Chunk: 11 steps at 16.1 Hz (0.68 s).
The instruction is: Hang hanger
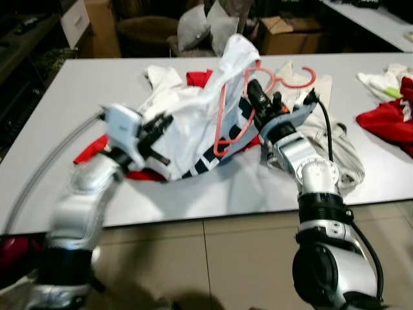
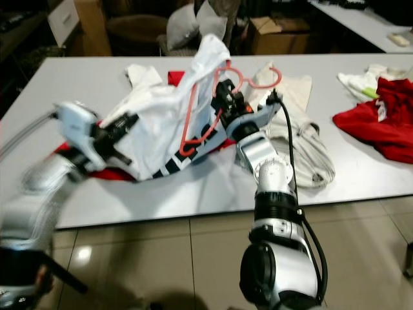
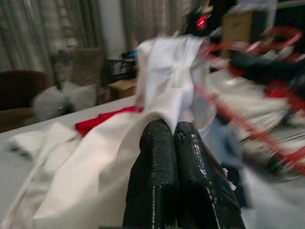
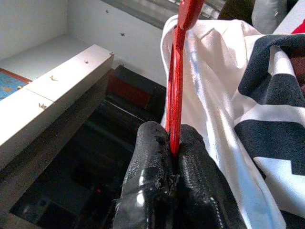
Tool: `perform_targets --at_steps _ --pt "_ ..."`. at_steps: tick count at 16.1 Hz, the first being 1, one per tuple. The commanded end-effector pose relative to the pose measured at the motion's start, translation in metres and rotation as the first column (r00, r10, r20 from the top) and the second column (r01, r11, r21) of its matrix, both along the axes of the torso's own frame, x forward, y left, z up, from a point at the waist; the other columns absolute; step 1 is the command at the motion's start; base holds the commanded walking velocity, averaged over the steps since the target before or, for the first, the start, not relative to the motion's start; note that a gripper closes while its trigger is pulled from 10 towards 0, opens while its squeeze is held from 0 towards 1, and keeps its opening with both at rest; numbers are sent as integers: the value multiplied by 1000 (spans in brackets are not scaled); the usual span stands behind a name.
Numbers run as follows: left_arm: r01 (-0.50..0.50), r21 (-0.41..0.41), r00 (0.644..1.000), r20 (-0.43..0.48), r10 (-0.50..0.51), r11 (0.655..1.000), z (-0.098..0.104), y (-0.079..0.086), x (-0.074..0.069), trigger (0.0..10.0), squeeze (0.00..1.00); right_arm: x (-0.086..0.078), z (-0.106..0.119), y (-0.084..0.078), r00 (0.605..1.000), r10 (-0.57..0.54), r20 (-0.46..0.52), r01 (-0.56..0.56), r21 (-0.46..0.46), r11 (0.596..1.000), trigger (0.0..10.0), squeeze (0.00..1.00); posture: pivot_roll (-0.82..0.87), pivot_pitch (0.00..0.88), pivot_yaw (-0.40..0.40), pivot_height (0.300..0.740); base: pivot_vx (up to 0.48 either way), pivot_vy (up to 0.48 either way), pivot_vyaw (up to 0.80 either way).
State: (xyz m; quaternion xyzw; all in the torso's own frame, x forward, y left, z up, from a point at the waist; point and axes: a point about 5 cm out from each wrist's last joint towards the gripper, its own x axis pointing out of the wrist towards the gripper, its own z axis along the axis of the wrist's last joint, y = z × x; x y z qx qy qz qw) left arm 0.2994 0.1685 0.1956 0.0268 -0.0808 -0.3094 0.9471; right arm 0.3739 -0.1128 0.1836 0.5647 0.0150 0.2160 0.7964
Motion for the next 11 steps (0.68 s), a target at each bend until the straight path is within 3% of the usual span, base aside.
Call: perform_targets --at_steps 1,4,5,8,11 --pt "93 -39 996 -7 -93 995 6 -2 -8 0 0 0 -3 1 1000 -10 -12 10 0 1000 10000 0 -96 3 18 740 0 0 0" --pt "185 -194 982 13 -186 963 22 2 -16 0 0 0 -4 1 1000 -16 -18 16 0 1000 10000 0 -96 5 21 740 0 0 0" --pt "263 -221 963 4 -268 939 27 1 -22 0 0 1 -4 -3 999 -34 -27 35 23 999 10000 0 -99 5 25 740 0 0 0" --pt "344 -126 933 -70 -354 931 13 -4 -32 0 0 3 -3 -11 996 -67 -53 71 80 994 10000 0 -109 7 35 740 0 0 0" --pt "406 -119 901 -112 -419 906 9 -10 -43 0 0 6 -6 -16 990 -99 -99 112 134 985 10000 0 -99 11 33 740 0 0 0"
